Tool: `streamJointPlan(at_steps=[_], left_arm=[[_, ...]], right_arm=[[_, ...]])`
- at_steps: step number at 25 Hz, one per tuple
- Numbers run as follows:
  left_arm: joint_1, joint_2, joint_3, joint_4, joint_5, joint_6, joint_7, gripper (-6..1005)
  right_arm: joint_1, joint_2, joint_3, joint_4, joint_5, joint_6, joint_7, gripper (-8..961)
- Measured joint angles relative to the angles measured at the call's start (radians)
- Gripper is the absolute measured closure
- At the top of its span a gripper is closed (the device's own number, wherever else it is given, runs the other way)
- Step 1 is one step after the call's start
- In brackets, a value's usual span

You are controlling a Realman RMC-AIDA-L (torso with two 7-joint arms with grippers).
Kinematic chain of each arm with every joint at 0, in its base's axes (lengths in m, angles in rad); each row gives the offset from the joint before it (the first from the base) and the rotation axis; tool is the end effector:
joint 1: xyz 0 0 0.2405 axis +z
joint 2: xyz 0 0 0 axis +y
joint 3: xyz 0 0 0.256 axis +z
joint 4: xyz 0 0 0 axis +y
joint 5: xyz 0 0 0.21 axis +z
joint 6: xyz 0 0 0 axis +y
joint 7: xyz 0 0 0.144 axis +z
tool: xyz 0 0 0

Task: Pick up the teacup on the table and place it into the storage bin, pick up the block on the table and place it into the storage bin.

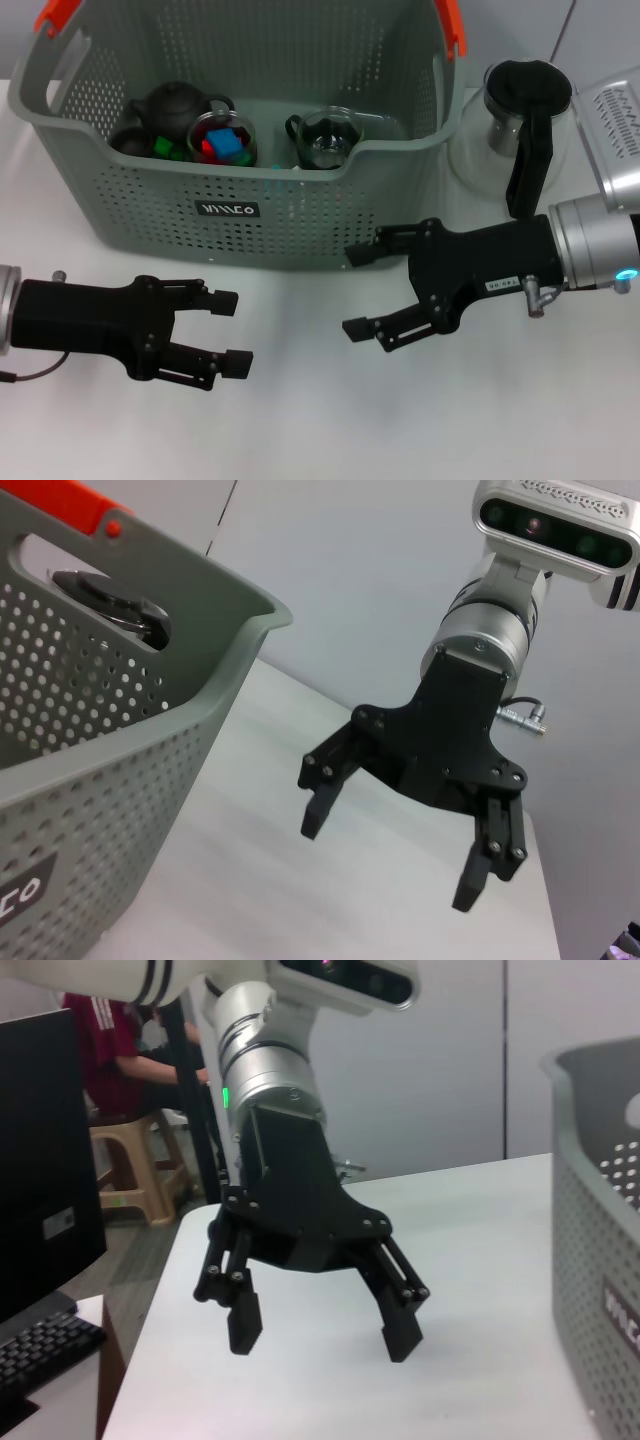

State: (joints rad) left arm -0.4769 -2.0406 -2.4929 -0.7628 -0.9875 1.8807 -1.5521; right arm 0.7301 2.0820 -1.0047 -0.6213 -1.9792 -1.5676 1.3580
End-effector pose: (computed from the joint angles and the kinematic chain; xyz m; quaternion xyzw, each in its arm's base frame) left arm -0.2722 0.2842 0.0277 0.9422 0.2610 0.2102 0.0016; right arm 0.1833 0.3453 -0.0465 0.9828 -0.0645 -0.1724 0.0154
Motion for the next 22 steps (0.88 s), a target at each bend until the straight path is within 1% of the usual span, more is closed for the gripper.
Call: streamJointPlan(at_steps=[8,13,22], left_arm=[[0.006,0.006,-0.006,-0.004,-0.001,0.001,0.000,52],[0.010,0.007,-0.026,-0.004,-0.002,0.007,0.006,52],[0.012,0.006,-0.027,-0.003,-0.002,0.009,0.007,52]], right_arm=[[-0.006,-0.002,0.026,0.000,0.002,0.005,-0.026,9],[-0.014,-0.002,0.039,0.000,0.003,0.017,-0.042,9],[-0.018,-0.002,0.046,0.000,0.002,0.023,-0.054,8]])
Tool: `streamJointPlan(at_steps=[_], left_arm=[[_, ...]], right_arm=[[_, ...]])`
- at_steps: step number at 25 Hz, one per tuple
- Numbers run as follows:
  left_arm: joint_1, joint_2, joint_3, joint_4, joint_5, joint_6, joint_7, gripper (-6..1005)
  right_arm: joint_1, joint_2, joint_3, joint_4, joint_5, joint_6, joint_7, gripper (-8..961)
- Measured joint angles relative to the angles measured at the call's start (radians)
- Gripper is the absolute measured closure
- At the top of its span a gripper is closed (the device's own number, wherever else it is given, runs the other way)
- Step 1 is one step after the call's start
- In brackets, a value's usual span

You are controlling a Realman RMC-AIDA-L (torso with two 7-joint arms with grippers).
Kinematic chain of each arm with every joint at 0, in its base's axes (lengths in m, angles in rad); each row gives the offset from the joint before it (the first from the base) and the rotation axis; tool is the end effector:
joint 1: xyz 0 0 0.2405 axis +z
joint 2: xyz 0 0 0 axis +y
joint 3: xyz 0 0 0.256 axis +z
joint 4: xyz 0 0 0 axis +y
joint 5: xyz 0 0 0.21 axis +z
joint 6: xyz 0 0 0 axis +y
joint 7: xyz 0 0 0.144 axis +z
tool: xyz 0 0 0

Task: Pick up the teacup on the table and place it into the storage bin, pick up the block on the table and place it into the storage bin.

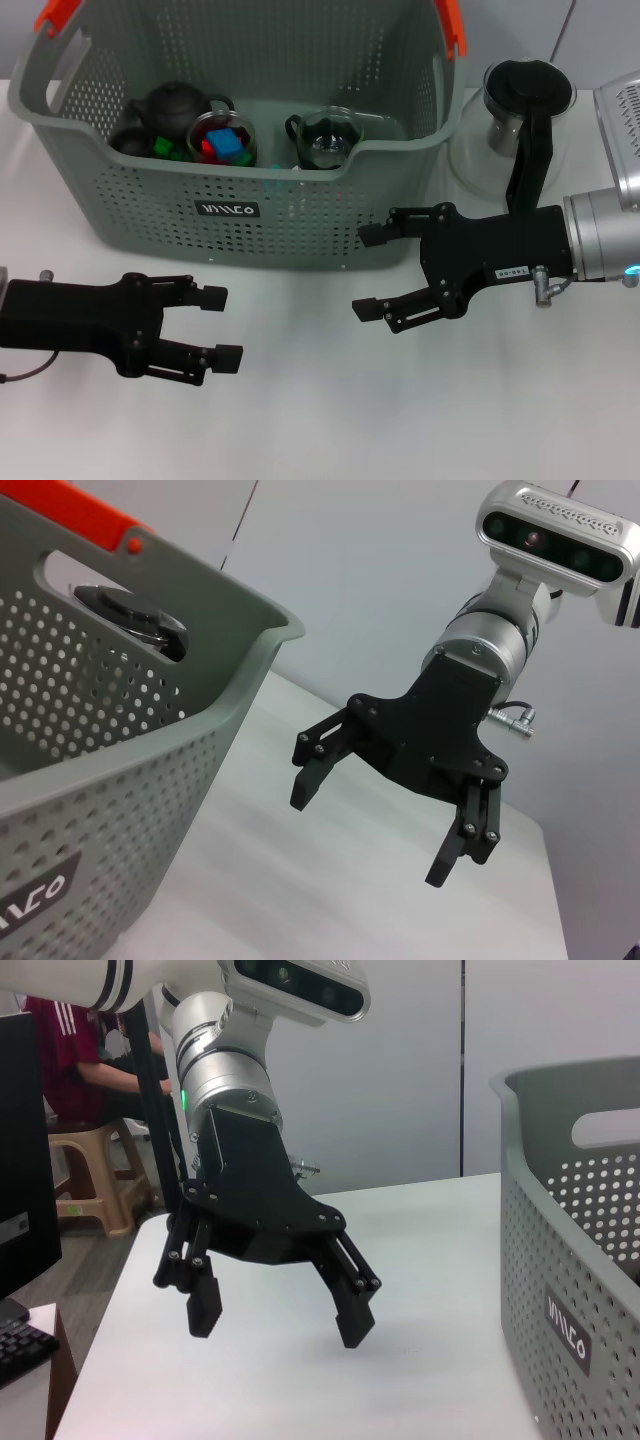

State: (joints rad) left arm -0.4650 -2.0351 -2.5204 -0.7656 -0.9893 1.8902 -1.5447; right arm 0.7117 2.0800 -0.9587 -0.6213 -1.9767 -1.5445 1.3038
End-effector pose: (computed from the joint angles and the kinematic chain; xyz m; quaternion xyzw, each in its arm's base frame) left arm -0.2767 0.2819 0.0336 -0.9395 -0.2642 -0.2179 0.0092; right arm 0.1913 0.3499 -0.0404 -0.9812 0.0573 0.1833 0.0189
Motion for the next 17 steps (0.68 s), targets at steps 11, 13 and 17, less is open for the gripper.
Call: streamJointPlan(at_steps=[11,13,17], left_arm=[[-0.006,0.001,0.000,-0.004,0.002,-0.009,-0.001,52],[-0.007,0.000,0.000,-0.004,0.003,-0.007,-0.003,52],[-0.007,0.000,0.000,-0.004,0.003,-0.007,-0.003,52]], right_arm=[[-0.002,0.004,0.001,-0.019,-0.003,0.005,0.002,9],[-0.005,0.007,0.001,-0.024,-0.003,0.006,0.002,9],[-0.005,0.007,0.001,-0.026,-0.002,0.006,0.003,9]])
